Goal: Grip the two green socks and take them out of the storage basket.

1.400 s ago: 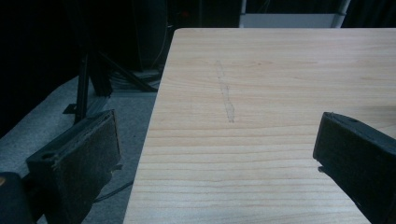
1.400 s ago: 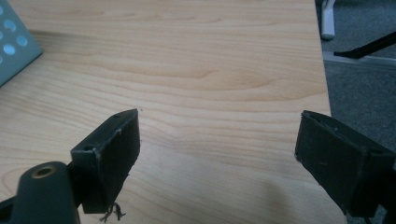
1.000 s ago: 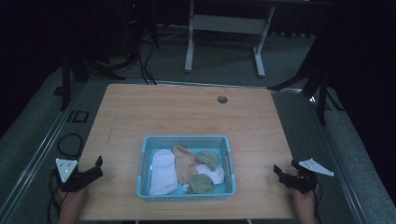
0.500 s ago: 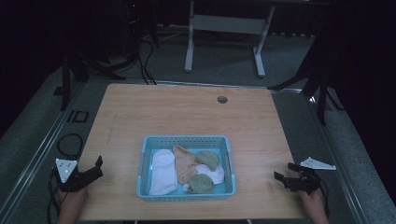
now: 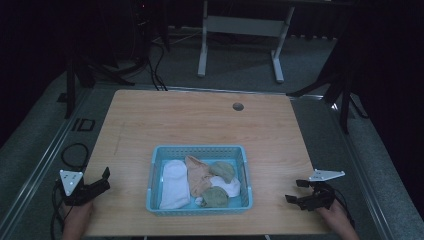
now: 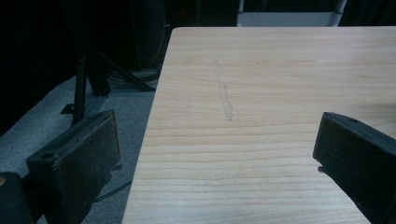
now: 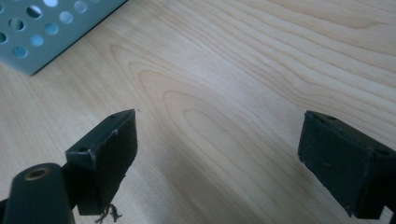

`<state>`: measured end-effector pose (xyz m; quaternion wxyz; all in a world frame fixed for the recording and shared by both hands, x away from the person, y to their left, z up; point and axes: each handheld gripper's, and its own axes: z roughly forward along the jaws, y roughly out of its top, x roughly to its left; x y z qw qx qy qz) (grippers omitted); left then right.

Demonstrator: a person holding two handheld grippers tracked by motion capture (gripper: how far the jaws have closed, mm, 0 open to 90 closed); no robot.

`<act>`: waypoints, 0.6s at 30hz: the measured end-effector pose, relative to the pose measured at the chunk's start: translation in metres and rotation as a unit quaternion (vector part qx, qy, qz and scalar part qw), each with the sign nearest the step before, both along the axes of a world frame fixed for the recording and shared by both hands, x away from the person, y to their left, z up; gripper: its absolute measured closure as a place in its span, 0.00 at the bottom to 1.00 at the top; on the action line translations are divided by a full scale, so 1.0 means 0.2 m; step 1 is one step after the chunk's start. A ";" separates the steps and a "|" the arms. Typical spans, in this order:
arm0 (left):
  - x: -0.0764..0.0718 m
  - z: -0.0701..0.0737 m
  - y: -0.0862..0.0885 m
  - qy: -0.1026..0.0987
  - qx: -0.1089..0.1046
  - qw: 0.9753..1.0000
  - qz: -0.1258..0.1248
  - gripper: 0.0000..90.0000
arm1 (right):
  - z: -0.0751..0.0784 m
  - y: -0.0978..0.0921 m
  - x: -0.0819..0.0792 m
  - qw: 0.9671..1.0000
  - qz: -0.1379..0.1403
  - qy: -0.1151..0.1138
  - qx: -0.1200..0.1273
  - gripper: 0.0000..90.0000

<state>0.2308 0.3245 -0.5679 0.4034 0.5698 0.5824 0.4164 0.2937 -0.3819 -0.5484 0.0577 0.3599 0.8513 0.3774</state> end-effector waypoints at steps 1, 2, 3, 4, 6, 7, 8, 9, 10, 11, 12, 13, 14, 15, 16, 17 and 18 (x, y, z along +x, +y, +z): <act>0.00 0.00 0.00 -0.001 0.000 1.000 0.000 0.00 | 0.01 0.00 0.00 1.000 0.003 0.001 -0.005 0.13; 0.00 0.00 0.00 -0.001 0.000 1.000 0.000 0.00 | 0.01 0.00 0.00 1.000 0.003 0.001 -0.005 0.13; 0.00 0.00 0.00 0.000 0.000 1.000 0.000 0.00 | 0.02 0.01 0.01 1.000 0.008 0.007 -0.015 0.13; 0.00 0.00 0.00 -0.001 -0.001 1.000 0.001 0.00 | 0.02 0.01 0.01 1.000 0.008 0.007 -0.015 0.13; 0.00 0.00 0.00 -0.001 0.000 1.000 0.000 0.00 | 0.03 0.01 0.01 1.000 0.015 0.017 -0.020 0.13; 0.00 0.00 0.00 -0.001 0.001 1.000 0.000 0.00 | 0.03 0.02 0.00 0.999 0.025 0.018 -0.031 0.13; 0.00 0.00 0.00 -0.001 0.001 1.000 0.000 0.00 | 0.03 0.02 0.00 0.999 0.025 0.018 -0.031 0.13; 0.00 0.00 0.00 -0.001 0.000 1.000 0.000 0.00 | 0.04 0.04 0.00 0.998 0.038 0.028 -0.043 0.13; 0.00 0.00 0.00 -0.001 0.000 1.000 0.000 0.00 | 0.04 0.04 0.00 0.997 0.044 0.030 -0.050 0.13; 0.00 0.00 0.00 0.000 0.000 1.000 0.001 0.00 | 0.05 0.05 -0.01 0.997 0.047 0.030 -0.056 0.13; 0.00 0.00 0.00 0.000 0.000 1.000 0.001 0.00 | 0.05 0.05 -0.01 0.997 0.047 0.030 -0.056 0.13; 0.00 0.00 0.00 -0.001 0.000 1.000 0.001 0.00 | 0.06 0.06 -0.01 0.997 0.050 0.032 -0.057 0.13; 0.00 0.00 0.00 0.000 0.000 1.000 0.001 0.00 | 0.06 0.06 0.00 0.996 0.053 0.035 -0.058 0.13; 0.00 0.00 0.00 0.000 0.001 1.000 0.001 0.00 | 0.07 0.06 0.00 0.996 0.056 0.036 -0.062 0.13; 0.00 0.00 0.00 0.000 0.001 1.000 0.001 0.00 | 0.07 0.06 0.00 0.996 0.056 0.036 -0.062 0.13; 0.00 0.00 0.00 0.000 0.001 1.000 0.001 0.00 | 0.09 0.07 0.01 0.995 0.059 0.043 -0.070 0.13; 0.00 0.00 0.00 0.000 0.001 1.000 0.001 0.00 | 0.09 0.07 0.01 0.995 0.059 0.043 -0.070 0.13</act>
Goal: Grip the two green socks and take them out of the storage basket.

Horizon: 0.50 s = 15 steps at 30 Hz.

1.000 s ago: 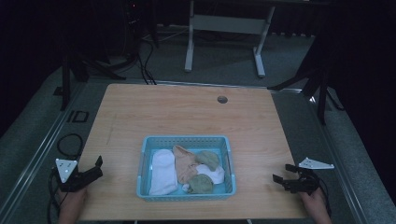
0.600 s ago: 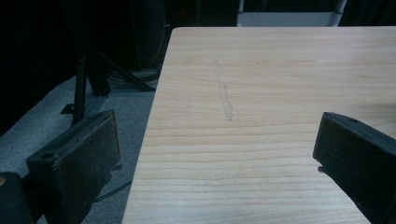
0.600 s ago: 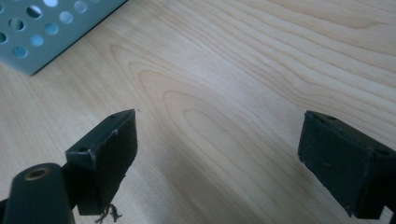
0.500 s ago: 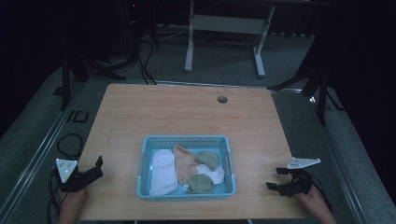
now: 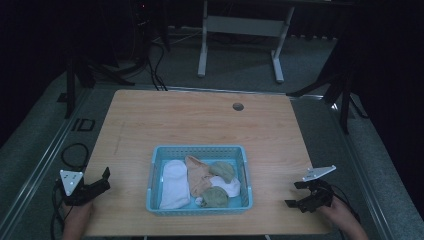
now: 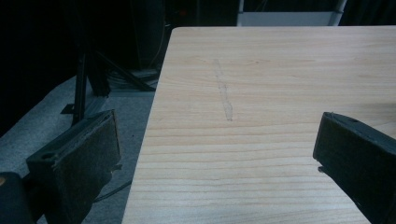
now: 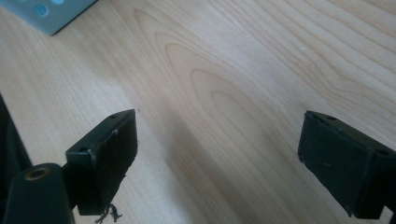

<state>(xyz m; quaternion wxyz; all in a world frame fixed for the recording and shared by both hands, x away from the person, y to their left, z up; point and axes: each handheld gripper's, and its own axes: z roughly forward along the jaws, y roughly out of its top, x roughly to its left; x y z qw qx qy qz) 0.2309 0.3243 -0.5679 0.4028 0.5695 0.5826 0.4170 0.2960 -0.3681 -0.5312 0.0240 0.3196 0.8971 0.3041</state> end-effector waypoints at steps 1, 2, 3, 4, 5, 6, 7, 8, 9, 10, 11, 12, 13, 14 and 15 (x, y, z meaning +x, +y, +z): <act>0.00 0.00 0.00 -0.001 0.000 1.000 0.000 0.00 | 0.01 0.01 0.00 1.000 0.005 0.008 -0.004 0.14; 0.00 0.00 0.00 -0.001 0.000 1.000 0.000 0.00 | 0.01 0.01 0.00 1.000 0.005 0.008 -0.004 0.14; 0.00 0.00 0.00 0.000 0.000 1.000 0.000 0.00 | 0.02 0.02 0.00 1.000 0.012 0.012 -0.017 0.14; 0.00 0.00 0.00 0.000 0.000 1.000 0.000 0.00 | 0.02 0.02 0.00 1.000 0.012 0.012 -0.017 0.14; 0.00 0.00 0.00 0.000 0.000 1.000 0.000 0.00 | 0.03 0.03 0.01 0.999 0.017 0.012 -0.027 0.14; 0.00 0.00 0.00 0.000 0.000 1.000 0.000 0.00 | 0.03 0.03 0.01 0.999 0.017 0.012 -0.027 0.14; 0.00 0.00 0.00 0.000 0.000 1.000 0.000 0.00 | 0.04 0.04 0.01 0.999 0.022 0.014 -0.037 0.14; 0.00 0.00 0.00 0.000 0.000 1.000 0.000 0.00 | 0.04 0.04 0.01 0.999 0.022 0.014 -0.037 0.14; 0.00 0.00 0.00 -0.001 0.000 1.000 0.000 0.00 | 0.05 0.05 0.01 0.999 0.027 0.010 -0.041 0.14; 0.00 0.00 0.00 -0.001 0.000 1.000 0.000 0.00 | 0.05 0.05 0.01 0.999 0.027 0.010 -0.041 0.14; 0.00 0.00 0.00 -0.001 0.000 1.000 0.000 0.00 | 0.06 0.07 0.01 0.999 0.030 0.007 -0.044 0.14; 0.00 0.00 0.00 -0.001 0.000 1.000 0.000 0.00 | 0.06 0.07 0.01 0.999 0.030 0.007 -0.044 0.14; 0.00 0.00 0.01 -0.001 -0.005 1.000 -0.001 0.00 | 0.07 0.09 0.00 0.997 0.037 -0.006 -0.062 0.14; 0.00 0.00 0.01 -0.001 -0.005 1.000 -0.001 0.00 | 0.07 0.09 0.00 0.997 0.037 -0.006 -0.062 0.14; 0.00 0.00 0.01 -0.002 -0.009 1.000 0.000 0.00 | 0.07 0.12 -0.01 0.995 0.050 -0.005 -0.083 0.14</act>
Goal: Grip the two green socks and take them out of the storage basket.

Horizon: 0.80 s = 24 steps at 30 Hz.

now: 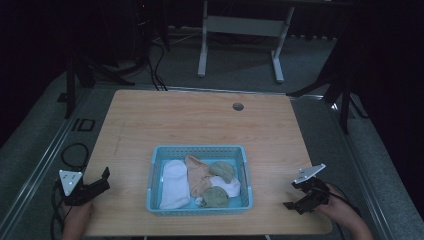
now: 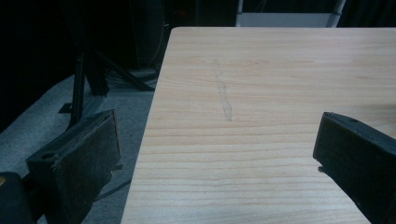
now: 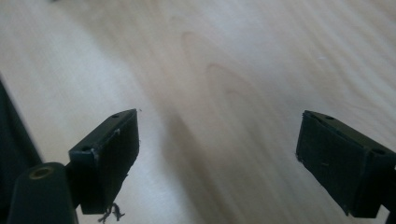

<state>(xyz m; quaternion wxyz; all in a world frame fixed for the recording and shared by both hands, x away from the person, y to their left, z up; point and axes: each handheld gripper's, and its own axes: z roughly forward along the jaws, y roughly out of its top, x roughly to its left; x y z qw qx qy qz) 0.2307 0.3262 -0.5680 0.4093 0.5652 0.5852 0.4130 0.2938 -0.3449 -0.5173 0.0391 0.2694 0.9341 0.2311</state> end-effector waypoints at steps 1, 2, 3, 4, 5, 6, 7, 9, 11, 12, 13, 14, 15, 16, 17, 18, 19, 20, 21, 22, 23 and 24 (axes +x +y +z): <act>0.00 0.00 0.00 0.000 0.000 1.000 0.000 0.00 | 0.00 0.00 0.00 1.000 0.000 0.000 0.000 0.14; 0.00 0.00 0.00 0.000 0.002 1.000 0.000 0.00 | 0.00 0.02 0.00 1.000 0.006 0.005 -0.004 0.14; 0.00 0.00 0.00 0.000 0.002 1.000 0.000 0.00 | 0.00 0.02 0.00 1.000 0.006 0.005 -0.004 0.14; 0.00 0.00 -0.01 0.001 0.005 1.000 -0.001 0.00 | 0.01 0.03 0.01 1.000 0.006 0.008 -0.009 0.14; 0.00 0.00 -0.01 0.001 0.005 1.000 -0.001 0.00 | 0.01 0.03 0.01 1.000 0.006 0.008 -0.009 0.14; 0.00 0.00 -0.01 0.001 0.005 1.000 -0.001 0.00 | 0.02 0.05 0.01 1.000 0.006 0.010 -0.010 0.14; 0.00 0.00 -0.01 0.001 0.005 1.000 -0.001 0.00 | 0.02 0.05 0.01 1.000 0.006 0.010 -0.010 0.14; 0.00 0.00 0.00 0.000 0.004 1.000 -0.001 0.00 | 0.03 0.06 0.01 1.000 0.012 0.009 -0.014 0.14; 0.00 0.00 -0.01 0.001 0.005 1.000 -0.001 0.00 | 0.05 0.07 0.01 1.000 0.016 0.014 -0.011 0.14; 0.00 0.00 -0.01 0.001 0.005 1.000 -0.001 0.00 | 0.06 0.09 0.02 1.000 0.021 0.012 -0.009 0.15; 0.00 0.00 -0.01 0.001 0.005 1.000 -0.001 0.00 | 0.06 0.09 0.02 1.000 0.021 0.012 -0.009 0.15; 0.00 0.00 -0.01 0.001 0.004 1.000 -0.002 0.00 | 0.08 0.10 0.02 1.000 0.027 0.011 -0.010 0.15; 0.00 0.00 -0.01 0.001 0.004 1.000 -0.002 0.00 | 0.08 0.10 0.02 1.000 0.027 0.011 -0.010 0.15; 0.00 0.00 -0.01 0.001 0.005 1.000 -0.002 0.00 | 0.08 0.11 0.02 1.000 0.028 0.011 -0.009 0.15; 0.00 0.00 -0.01 0.001 0.005 1.000 -0.002 0.00 | 0.09 0.11 0.02 0.999 0.030 0.014 -0.009 0.15; 0.00 0.00 -0.01 0.001 0.005 1.000 -0.002 0.00 | 0.11 0.12 0.03 0.999 0.036 0.013 -0.011 0.15; 0.00 0.00 -0.01 0.001 0.005 1.000 -0.002 0.00 | 0.11 0.12 0.03 0.999 0.036 0.013 -0.011 0.15; 0.00 0.00 -0.01 0.001 0.005 1.000 -0.002 0.00 | 0.13 0.14 0.03 0.999 0.038 0.018 -0.007 0.15; 0.00 0.00 -0.01 0.001 0.005 1.000 -0.002 0.00 | 0.13 0.14 0.03 0.999 0.038 0.018 -0.007 0.15; 0.00 0.00 -0.01 0.001 0.005 1.000 -0.002 0.00 | 0.15 0.15 0.03 0.999 0.042 0.018 -0.007 0.15; 0.00 0.00 -0.01 0.001 0.005 1.000 -0.002 0.00 | 0.15 0.15 0.03 0.999 0.042 0.018 -0.007 0.15; 0.00 0.00 -0.01 0.001 0.005 1.000 -0.001 0.00 | 0.17 0.17 0.04 0.999 0.047 0.017 -0.006 0.15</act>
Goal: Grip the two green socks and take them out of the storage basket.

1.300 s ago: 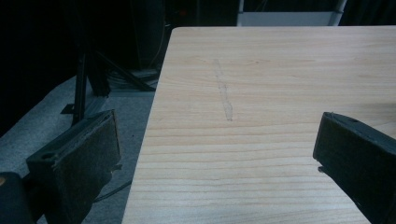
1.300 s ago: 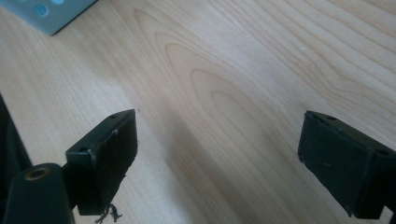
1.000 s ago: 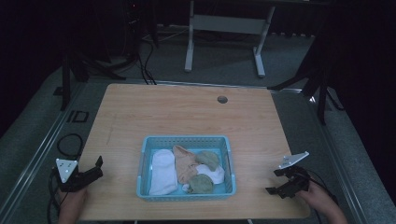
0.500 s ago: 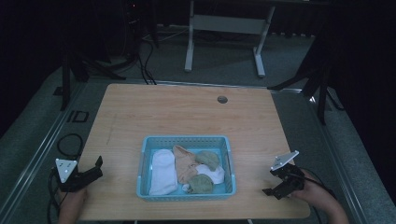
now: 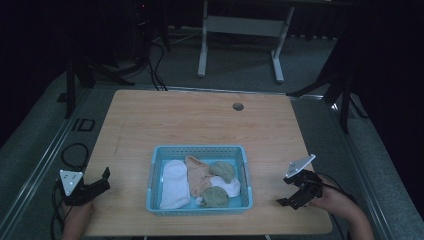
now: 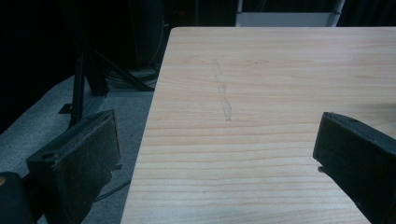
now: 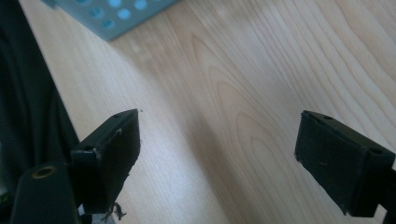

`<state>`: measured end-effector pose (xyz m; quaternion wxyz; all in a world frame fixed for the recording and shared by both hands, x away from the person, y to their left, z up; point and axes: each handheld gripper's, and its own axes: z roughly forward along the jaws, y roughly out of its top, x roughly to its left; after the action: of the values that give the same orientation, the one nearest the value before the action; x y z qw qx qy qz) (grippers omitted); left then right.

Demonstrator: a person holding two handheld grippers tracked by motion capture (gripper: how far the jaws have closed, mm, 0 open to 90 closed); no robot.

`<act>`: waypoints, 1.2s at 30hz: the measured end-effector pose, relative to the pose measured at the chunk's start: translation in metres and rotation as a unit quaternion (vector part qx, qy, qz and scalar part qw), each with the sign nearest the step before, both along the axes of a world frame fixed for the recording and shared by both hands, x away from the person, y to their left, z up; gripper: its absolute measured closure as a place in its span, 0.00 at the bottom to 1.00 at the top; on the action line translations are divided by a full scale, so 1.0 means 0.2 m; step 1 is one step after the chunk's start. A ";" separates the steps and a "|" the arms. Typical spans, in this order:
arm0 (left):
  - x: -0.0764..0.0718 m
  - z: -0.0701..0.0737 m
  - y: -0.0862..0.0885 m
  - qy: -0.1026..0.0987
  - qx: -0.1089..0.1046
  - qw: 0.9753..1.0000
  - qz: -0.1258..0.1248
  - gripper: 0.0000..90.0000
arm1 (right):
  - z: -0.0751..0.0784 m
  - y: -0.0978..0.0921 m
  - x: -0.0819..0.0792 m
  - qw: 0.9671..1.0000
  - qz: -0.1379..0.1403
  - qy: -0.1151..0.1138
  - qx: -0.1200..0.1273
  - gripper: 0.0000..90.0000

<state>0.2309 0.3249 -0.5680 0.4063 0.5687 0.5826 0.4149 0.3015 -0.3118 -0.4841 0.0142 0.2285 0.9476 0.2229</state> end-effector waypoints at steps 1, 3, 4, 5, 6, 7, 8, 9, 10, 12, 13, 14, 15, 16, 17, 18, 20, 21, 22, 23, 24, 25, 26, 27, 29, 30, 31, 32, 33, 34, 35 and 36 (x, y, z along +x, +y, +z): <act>0.00 0.00 0.00 0.000 0.000 1.000 0.000 0.00 | 0.00 0.00 0.00 1.000 0.000 0.000 0.000 0.15; 0.00 0.00 0.00 0.000 0.000 1.000 0.000 0.00 | 0.02 0.01 0.00 1.000 0.007 -0.001 0.004 0.15; 0.00 0.00 0.00 0.000 0.000 1.000 0.000 0.00 | 0.03 0.02 0.01 1.000 0.010 0.000 0.008 0.15; 0.00 0.00 0.00 0.000 0.001 1.000 0.000 0.00 | 0.04 0.03 0.01 1.000 0.010 -0.001 0.009 0.15; 0.00 0.00 0.00 0.000 0.001 1.000 0.000 0.00 | 0.04 0.03 0.01 1.000 0.010 -0.003 0.010 0.15; 0.00 0.00 0.00 0.000 0.001 1.000 0.000 0.00 | 0.05 0.04 0.01 1.000 0.012 -0.001 0.015 0.15; 0.00 0.00 0.00 0.000 0.001 1.000 0.000 0.00 | 0.07 0.06 0.01 1.000 0.015 -0.005 0.020 0.14; 0.00 0.00 0.00 0.000 0.001 1.000 0.000 0.00 | 0.07 0.06 0.01 1.000 0.015 -0.005 0.020 0.14; 0.00 0.00 0.00 0.001 0.001 1.000 0.000 0.00 | 0.08 0.07 0.02 1.000 0.018 -0.007 0.021 0.14; 0.00 0.00 0.00 0.001 0.001 1.000 -0.001 0.00 | 0.10 0.09 0.02 1.000 0.018 -0.012 0.018 0.14; 0.00 0.00 0.00 0.001 0.001 1.000 -0.001 0.00 | 0.10 0.09 0.02 1.000 0.018 -0.012 0.018 0.14; 0.00 0.00 0.00 0.000 0.001 1.000 -0.001 0.00 | 0.11 0.10 0.02 1.000 0.015 -0.011 0.017 0.15; 0.00 0.00 0.00 0.000 0.001 1.000 -0.001 0.00 | 0.11 0.10 0.02 1.000 0.015 -0.011 0.017 0.15; 0.00 0.00 0.00 0.000 0.001 1.000 -0.001 0.00 | 0.12 0.12 0.03 1.000 0.016 -0.009 0.022 0.15; 0.00 0.00 0.00 0.000 0.001 1.000 -0.001 0.00 | 0.12 0.12 0.03 1.000 0.016 -0.009 0.022 0.15; 0.00 0.00 0.00 0.000 0.001 1.000 -0.001 0.00 | 0.13 0.13 0.03 0.999 0.020 -0.009 0.025 0.15; 0.00 0.00 0.00 0.000 0.001 1.000 -0.001 0.00 | 0.15 0.15 0.03 0.999 0.025 -0.011 0.024 0.15; 0.00 0.00 0.00 0.000 0.001 1.000 -0.001 0.00 | 0.16 0.16 0.03 0.999 0.028 -0.013 0.025 0.15; 0.00 0.00 0.00 0.000 0.001 1.000 -0.001 0.00 | 0.17 0.17 0.03 0.999 0.031 -0.016 0.025 0.14; 0.00 0.00 0.00 0.000 0.001 1.000 -0.001 0.00 | 0.17 0.17 0.03 0.999 0.031 -0.016 0.025 0.14; 0.00 0.00 0.00 0.000 0.001 1.000 -0.001 0.00 | 0.19 0.19 0.03 0.999 0.036 -0.019 0.029 0.14; 0.00 0.00 0.00 0.000 0.001 1.000 -0.001 0.00 | 0.19 0.19 0.03 0.999 0.036 -0.019 0.029 0.14; 0.00 0.00 0.00 0.000 0.001 1.000 -0.001 0.00 | 0.21 0.21 0.04 0.998 0.040 -0.023 0.033 0.14; 0.00 0.00 0.00 0.000 0.001 1.000 -0.001 0.00 | 0.21 0.21 0.04 0.998 0.040 -0.023 0.033 0.14; 0.00 0.00 0.00 0.000 0.001 1.000 -0.001 0.00 | 0.22 0.23 0.04 0.998 0.037 -0.025 0.042 0.14; 0.00 0.00 0.00 0.000 0.001 1.000 -0.001 0.00 | 0.23 0.25 0.04 0.998 0.041 -0.026 0.047 0.14; 0.00 0.00 0.00 0.000 0.001 1.000 -0.001 0.00 | 0.23 0.25 0.04 0.998 0.041 -0.026 0.047 0.14; 0.00 0.00 0.00 0.000 0.001 1.000 -0.001 0.00 | 0.24 0.28 0.04 0.997 0.048 -0.029 0.047 0.14; 0.00 0.00 0.00 0.000 0.001 1.000 -0.001 0.00 | 0.24 0.28 0.04 0.997 0.048 -0.029 0.047 0.14; 0.00 0.00 0.00 0.000 0.001 1.000 -0.001 0.00 | 0.24 0.31 0.04 0.997 0.055 -0.031 0.045 0.15; 0.00 0.00 0.00 0.000 0.001 1.000 -0.001 0.00 | 0.24 0.31 0.04 0.997 0.055 -0.031 0.045 0.15; 0.00 0.00 0.00 0.000 0.001 1.000 -0.001 0.00 | 0.25 0.34 0.03 0.997 0.061 -0.034 0.045 0.15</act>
<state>0.2310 0.3249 -0.5680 0.4065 0.5695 0.5815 0.4150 0.3084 -0.2446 -0.4349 0.0221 0.1633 0.9478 0.2730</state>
